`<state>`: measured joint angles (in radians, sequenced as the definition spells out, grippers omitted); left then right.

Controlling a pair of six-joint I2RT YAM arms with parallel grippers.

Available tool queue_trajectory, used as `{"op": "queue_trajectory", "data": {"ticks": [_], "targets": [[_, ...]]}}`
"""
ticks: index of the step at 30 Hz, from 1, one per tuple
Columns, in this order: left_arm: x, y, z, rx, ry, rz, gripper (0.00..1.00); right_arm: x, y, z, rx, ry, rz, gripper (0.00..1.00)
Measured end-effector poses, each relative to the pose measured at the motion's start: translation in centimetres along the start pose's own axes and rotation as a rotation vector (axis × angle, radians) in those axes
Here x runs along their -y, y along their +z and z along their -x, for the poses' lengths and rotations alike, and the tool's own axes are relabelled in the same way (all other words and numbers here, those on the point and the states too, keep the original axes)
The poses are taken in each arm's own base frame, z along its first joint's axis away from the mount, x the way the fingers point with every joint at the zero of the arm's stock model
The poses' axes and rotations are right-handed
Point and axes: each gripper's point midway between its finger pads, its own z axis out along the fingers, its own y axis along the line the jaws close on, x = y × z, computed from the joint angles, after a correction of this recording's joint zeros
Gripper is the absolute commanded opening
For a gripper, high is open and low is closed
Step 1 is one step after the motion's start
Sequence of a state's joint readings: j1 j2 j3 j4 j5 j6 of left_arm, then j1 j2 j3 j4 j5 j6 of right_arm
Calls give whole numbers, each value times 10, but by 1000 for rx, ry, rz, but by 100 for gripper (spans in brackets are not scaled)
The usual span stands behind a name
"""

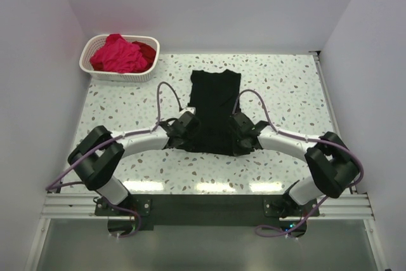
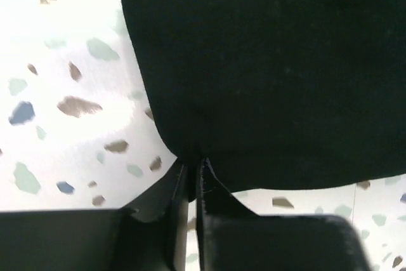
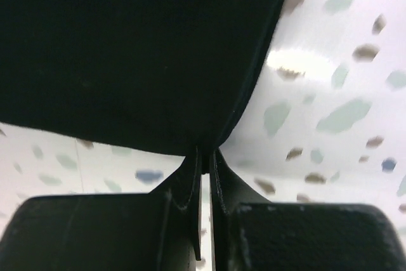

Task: Fold and stack the t-shirts
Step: Fold the tshirt

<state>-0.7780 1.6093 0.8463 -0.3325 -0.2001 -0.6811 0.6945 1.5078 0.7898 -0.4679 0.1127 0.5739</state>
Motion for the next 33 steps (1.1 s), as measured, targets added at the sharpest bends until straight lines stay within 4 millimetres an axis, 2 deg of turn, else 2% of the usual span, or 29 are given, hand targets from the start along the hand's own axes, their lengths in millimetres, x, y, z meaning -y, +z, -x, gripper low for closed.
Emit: {"op": "queue_trajectory", "data": {"ticks": [2,5,8,11,13,15,18,21,24,27,33], "targets": [[5,-6,-12,-8,15,-2,2,-3,-6,-15,-37,-51,-5,0],[13,-29,-53,-60,75,-17,0,-14,-28,-56,-134,-172,4,0],[22,-69,-117,-152,173,-51,0,-29,-63,-102,-202,-298,52,0],[29,-117,-176,-253,238,-126,0,-38,-98,-137,-238,-368,124,0],[30,-141,-200,-311,247,-165,0,-39,-117,-154,-266,-378,164,0],[31,-158,-210,-349,220,-175,0,-36,-129,-156,-271,-353,172,0],[41,-177,-187,-325,160,-175,0,-38,-150,-137,-230,-327,146,0],[53,-188,-136,-249,54,-211,0,-50,-181,-91,-127,-280,160,0],[48,-190,-86,-153,-28,-233,0,-59,-202,-37,-15,-221,188,0],[31,-186,-49,-80,-71,-222,0,-57,-206,-1,35,-199,173,0],[11,-167,-11,-25,-118,-233,0,-68,-187,35,11,-248,146,0]]}}
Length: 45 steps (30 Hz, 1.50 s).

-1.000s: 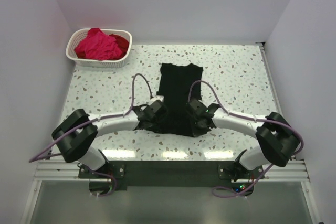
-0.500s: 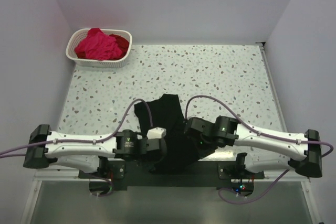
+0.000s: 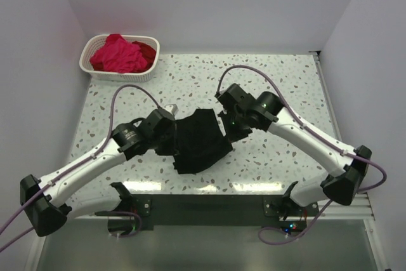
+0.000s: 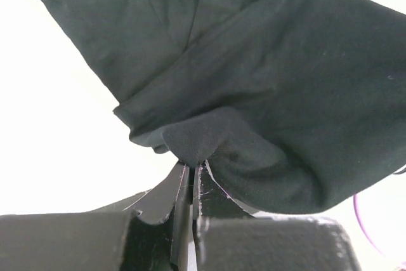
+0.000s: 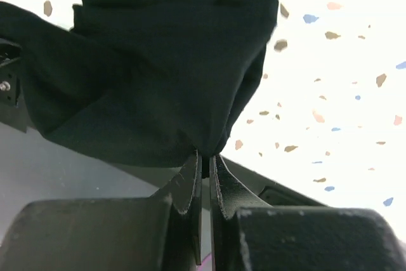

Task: Fold and stack the t-shirts
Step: Fold the tshirt

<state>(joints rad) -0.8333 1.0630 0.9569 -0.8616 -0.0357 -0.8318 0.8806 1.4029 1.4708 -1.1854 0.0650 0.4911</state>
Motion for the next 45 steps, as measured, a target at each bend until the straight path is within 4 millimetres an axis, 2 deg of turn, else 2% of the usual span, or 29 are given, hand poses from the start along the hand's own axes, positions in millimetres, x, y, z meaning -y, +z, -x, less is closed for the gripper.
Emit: {"op": "queue_trajectory", "data": {"ticks": [5,12,16,20,24,27,31,36,45], "targets": [[-16,15,15,4,-22,-16,0,-1,22,32,-20,-14,18,0],[-38,39,57,51,-73,-26,0,7,57,82,-27,-17,44,0],[-56,58,80,72,-108,-17,0,16,88,107,-30,-4,60,0],[-77,84,99,92,-143,0,0,29,129,124,-42,22,67,0],[-97,119,107,72,-175,19,0,46,174,131,-44,61,54,0],[-104,142,106,36,-188,28,0,58,198,129,-44,88,44,0],[-99,149,119,46,-182,12,0,70,223,121,-47,115,34,0],[-92,144,142,118,-158,-12,0,76,238,117,-27,117,30,0],[-93,147,168,234,-153,-8,0,77,243,124,30,124,43,0]]}}
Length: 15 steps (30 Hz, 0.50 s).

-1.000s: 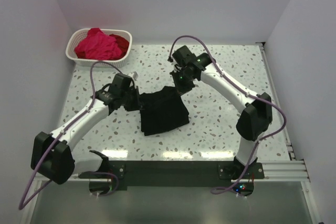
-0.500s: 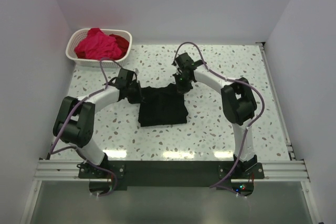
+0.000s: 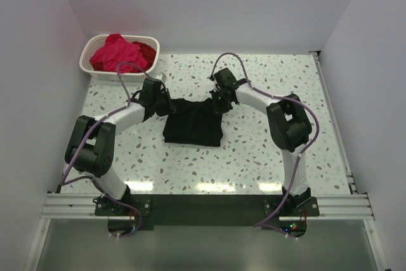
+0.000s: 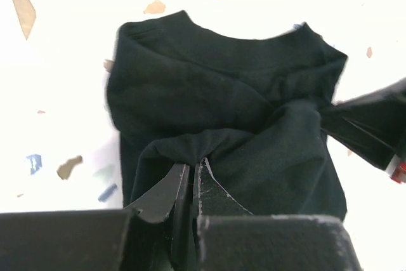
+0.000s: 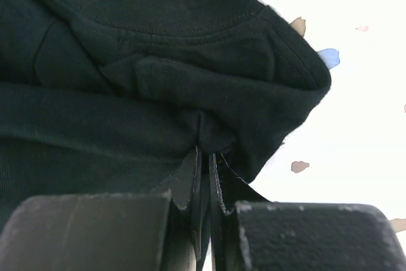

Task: Fold and stack the t-shirts
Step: Fold the tshirt

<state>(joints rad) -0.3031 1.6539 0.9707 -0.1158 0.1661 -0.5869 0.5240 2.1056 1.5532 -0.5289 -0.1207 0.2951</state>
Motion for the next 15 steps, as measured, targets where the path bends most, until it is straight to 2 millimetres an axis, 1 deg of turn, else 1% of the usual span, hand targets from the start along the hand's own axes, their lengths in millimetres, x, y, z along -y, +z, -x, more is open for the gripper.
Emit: {"op": "queue_trajectory", "data": {"ticks": [3,8,11,15], "targets": [[-10,10,-1,7,-7,38,0,0,0,1,10,1,6,0],[-28,25,-11,-8,-30,108,0,1,-3,2,20,8,15,0],[-34,27,-14,6,-46,129,0,3,-8,2,30,37,37,0],[-35,25,-13,24,-54,129,0,12,-15,4,49,100,72,0]]}}
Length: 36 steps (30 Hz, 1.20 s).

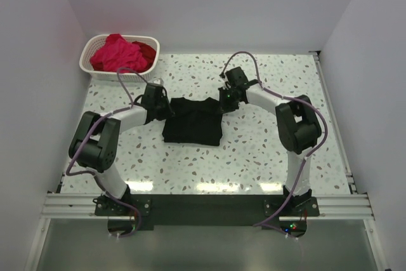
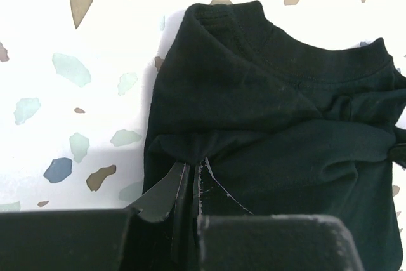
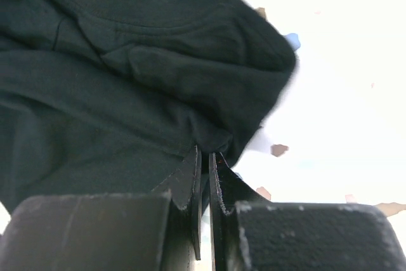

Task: Fold and stack the t-shirts
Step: Fold the tshirt

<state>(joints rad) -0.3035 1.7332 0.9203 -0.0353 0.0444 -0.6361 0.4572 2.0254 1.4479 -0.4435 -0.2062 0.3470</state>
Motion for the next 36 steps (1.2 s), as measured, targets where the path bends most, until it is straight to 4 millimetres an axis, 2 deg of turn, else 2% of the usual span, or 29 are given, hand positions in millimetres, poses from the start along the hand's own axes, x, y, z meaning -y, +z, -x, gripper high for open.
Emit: {"op": "queue_trajectory", "data": {"ticks": [12,17,22,27,31,36], "targets": [[8,-14,20,73,4,-15,0,2,1,4,20,49,36,0],[3,-16,14,81,3,-15,0,-1,-4,7,40,43,51,0],[3,-16,18,98,5,-12,0,-6,-14,18,82,34,65,0],[8,-6,28,119,15,-19,0,-4,-11,26,94,37,65,0],[5,8,26,102,20,-7,0,3,1,27,84,43,57,0],[6,7,31,116,36,-8,0,5,3,27,80,36,53,0]]}}
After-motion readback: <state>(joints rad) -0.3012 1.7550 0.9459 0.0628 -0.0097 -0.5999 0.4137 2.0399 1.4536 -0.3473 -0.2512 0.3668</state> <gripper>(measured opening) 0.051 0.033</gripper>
